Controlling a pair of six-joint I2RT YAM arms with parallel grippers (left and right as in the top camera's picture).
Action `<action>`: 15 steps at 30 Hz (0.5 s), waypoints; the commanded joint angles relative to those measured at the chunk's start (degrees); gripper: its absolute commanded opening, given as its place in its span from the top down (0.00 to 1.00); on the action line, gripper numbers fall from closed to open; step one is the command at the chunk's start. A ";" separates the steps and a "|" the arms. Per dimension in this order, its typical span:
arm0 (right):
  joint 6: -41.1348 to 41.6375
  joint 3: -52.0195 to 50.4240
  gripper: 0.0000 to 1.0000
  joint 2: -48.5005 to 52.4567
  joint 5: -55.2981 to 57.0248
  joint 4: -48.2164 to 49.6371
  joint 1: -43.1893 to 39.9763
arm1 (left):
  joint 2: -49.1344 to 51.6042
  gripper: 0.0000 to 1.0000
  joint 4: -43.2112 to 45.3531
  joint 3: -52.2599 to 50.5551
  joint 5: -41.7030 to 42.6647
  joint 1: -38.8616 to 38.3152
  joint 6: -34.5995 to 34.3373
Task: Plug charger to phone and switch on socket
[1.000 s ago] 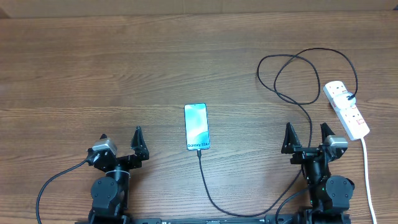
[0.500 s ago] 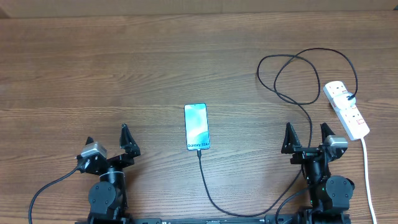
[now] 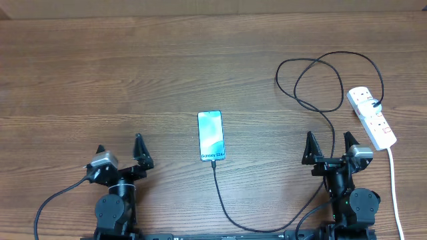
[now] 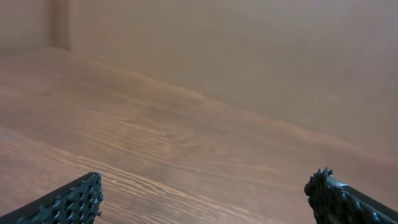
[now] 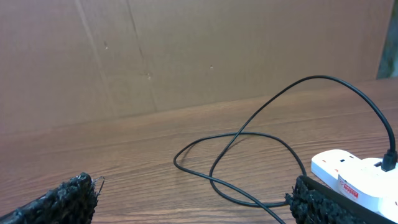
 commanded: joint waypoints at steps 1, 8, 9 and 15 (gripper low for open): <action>0.33 -0.61 0.00 -0.68 0.55 0.13 -0.26 | -0.74 0.00 -0.81 -0.22 9.60 0.50 10.21; 0.35 -0.61 0.00 -0.68 0.52 0.15 -0.26 | -0.74 0.00 -1.09 -0.22 11.28 0.63 16.00; 0.35 -0.61 0.00 -0.68 0.52 0.15 -0.26 | -0.74 0.00 -1.14 -0.22 11.37 0.81 16.00; 0.35 -0.61 0.00 -0.68 0.55 0.15 -0.26 | -0.74 0.00 -1.33 -0.17 13.57 4.90 15.96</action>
